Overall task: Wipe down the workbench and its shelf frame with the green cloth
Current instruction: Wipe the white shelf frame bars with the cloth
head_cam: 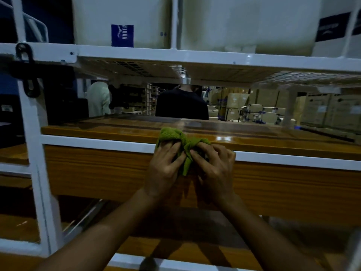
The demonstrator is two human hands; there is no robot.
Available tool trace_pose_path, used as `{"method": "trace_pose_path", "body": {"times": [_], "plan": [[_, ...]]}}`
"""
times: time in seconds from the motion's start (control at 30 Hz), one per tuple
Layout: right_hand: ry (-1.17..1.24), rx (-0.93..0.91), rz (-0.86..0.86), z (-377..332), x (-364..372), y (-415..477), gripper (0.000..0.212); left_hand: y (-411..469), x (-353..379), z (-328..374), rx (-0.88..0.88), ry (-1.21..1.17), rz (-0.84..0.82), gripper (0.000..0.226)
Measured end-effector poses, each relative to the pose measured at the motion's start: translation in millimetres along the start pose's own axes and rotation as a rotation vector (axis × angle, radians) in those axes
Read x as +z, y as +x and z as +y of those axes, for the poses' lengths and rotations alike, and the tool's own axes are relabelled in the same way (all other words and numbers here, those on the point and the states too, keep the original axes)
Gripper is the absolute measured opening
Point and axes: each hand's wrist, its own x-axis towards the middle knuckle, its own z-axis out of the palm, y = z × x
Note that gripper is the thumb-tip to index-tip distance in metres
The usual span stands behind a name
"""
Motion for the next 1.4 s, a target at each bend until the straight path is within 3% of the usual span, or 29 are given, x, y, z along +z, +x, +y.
{"method": "trace_pose_path", "body": {"times": [0.17,0.33,0.53,0.73,1.0,1.23,1.4], "plan": [[-0.030,-0.001,-0.002,49,-36,-17,0.028,24,29,48,0.040,-0.027,0.009,0.027],[-0.045,-0.015,0.003,90,-61,-32,0.045,44,53,82,0.083,-0.077,0.038,0.023],[-0.049,0.029,0.035,92,-57,-41,0.046,49,53,81,0.140,-0.092,0.043,0.022],[-0.009,0.041,0.003,57,-29,-35,0.034,32,29,44,0.154,-0.051,0.022,0.022],[0.081,0.068,-0.015,-53,43,7,0.027,-18,-40,-53,0.071,0.047,-0.039,0.035],[0.101,0.144,-0.217,-140,78,59,0.039,-43,-96,-140,-0.001,0.058,-0.128,0.027],[0.130,0.296,-0.295,-140,75,90,0.032,-22,-109,-131,-0.154,0.010,-0.170,0.039]]}}
